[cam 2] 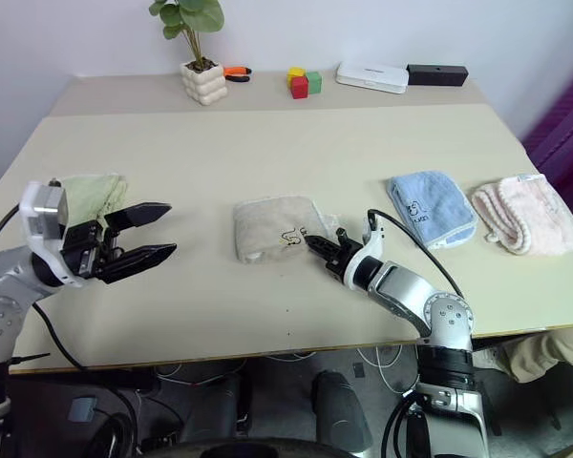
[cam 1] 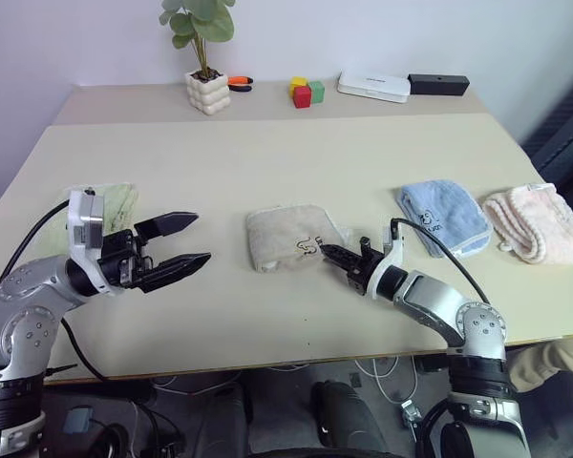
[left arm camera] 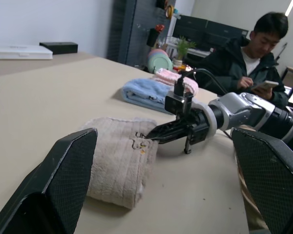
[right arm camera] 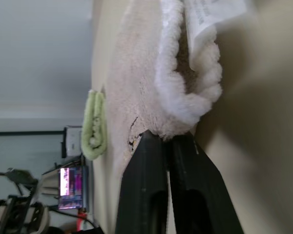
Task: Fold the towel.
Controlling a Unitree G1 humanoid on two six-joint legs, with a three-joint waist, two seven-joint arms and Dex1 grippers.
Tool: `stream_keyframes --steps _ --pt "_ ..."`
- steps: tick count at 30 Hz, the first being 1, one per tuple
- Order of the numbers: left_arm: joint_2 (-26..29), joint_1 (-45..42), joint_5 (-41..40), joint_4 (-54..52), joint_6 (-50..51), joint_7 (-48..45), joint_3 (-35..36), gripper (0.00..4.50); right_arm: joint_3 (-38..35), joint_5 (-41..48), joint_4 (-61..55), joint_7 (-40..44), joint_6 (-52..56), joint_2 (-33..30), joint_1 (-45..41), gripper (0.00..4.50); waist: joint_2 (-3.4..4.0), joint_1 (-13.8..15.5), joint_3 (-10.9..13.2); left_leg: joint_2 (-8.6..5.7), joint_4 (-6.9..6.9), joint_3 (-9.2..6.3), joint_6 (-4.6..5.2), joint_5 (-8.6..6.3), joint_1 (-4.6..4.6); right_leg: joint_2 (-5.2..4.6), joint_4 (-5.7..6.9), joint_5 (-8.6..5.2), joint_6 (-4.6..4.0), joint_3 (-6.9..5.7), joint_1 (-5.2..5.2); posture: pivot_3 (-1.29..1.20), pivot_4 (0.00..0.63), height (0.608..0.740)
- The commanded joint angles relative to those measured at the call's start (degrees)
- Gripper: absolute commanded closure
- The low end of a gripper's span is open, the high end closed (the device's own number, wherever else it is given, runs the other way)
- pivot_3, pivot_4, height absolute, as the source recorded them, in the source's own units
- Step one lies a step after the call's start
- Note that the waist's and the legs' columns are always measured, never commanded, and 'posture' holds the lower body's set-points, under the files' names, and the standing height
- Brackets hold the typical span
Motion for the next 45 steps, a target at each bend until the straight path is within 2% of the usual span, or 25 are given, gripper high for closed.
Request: stream_keyframes --steps 1,7,14,21,26,30,33,39,45 --pt "0.41 -0.23 -1.03 -1.25 -0.49 0.14 1.49 0.0 0.27 -1.05 0.51 0.01 -0.64 0.34 -0.37 4.42 0.0 -0.02 0.0 0.01 0.0 0.0 0.0 0.0 0.0 0.01 0.0 0.0 -0.01 0.0 0.0 0.0 0.15 0.74" --pt "-0.02 -0.64 -1.08 -0.99 -0.53 0.2 0.92 0.0 0.27 -5.38 -0.24 4.34 -0.17 -2.66 -2.84 4.42 0.03 0.05 0.02 0.05 0.0 0.06 0.0 0.0 0.0 0.01 0.0 0.01 -0.02 0.01 -0.03 0.0 0.15 0.74" --pt "-1.53 -1.61 -0.93 -0.62 -0.86 0.89 0.1 0.0 -3.59 -9.69 1.73 9.45 -2.71 -7.57 -10.39 4.42 0.07 0.2 0.04 0.0 0.08 0.15 0.01 0.01 -0.41 0.01 0.11 0.03 0.0 0.08 -0.48 0.0 0.15 0.74" --pt "-2.49 -2.86 -0.11 0.39 -1.42 0.67 -0.9 0.0 -9.33 -10.75 5.18 9.22 -5.38 -10.09 -15.76 4.42 0.07 0.19 0.04 0.06 0.1 0.1 0.02 0.01 -0.54 0.22 0.25 0.04 0.03 0.1 -0.66 0.0 0.15 0.74" --pt "-2.68 -3.21 0.06 1.05 -1.44 0.42 -0.93 0.0 -13.56 -10.75 6.85 9.2 -6.25 -11.66 -15.62 4.42 0.07 0.28 0.04 0.06 0.11 0.11 0.02 0.02 -0.54 0.22 0.25 0.05 0.05 0.12 -0.66 0.0 0.15 0.74" --pt "-2.84 -3.23 0.27 1.37 -1.79 0.19 -1.12 0.0 -18.28 -10.98 8.23 6.08 -11.8 -10.4 -17.63 4.42 0.07 0.21 0.04 0.07 0.11 0.11 0.02 0.02 -0.53 0.25 0.27 0.07 0.08 0.13 -0.66 0.0 0.15 0.74" --pt "-3.0 -3.54 0.3 1.97 -1.98 0.0 -1.34 0.0 -20.47 -9.79 4.03 2.28 -15.41 -7.57 -16.62 4.42 0.07 0.21 0.05 0.09 0.1 0.11 0.02 0.02 -0.53 0.27 0.27 0.11 0.15 0.13 -0.66 0.0 0.15 0.74" --pt "-3.24 -4.18 0.47 3.33 -2.41 -0.5 -1.88 0.0 -22.81 -7.28 -7.27 -3.82 -23.26 0.0 -12.54 4.42 0.11 0.17 0.07 0.36 0.09 0.05 0.02 0.02 -0.51 0.6 0.34 0.15 0.2 0.14 -0.68 0.0 0.15 0.74" --pt "-4.3 -5.73 1.13 4.66 -2.63 -0.9 -3.43 0.0 -21.86 -8.72 -11.03 -4.75 -28.43 0.89 -11.83 4.42 0.2 0.22 0.12 0.39 0.12 0.06 0.02 0.02 -0.51 0.62 0.34 0.14 0.08 0.15 -0.69 0.0 0.15 0.74"
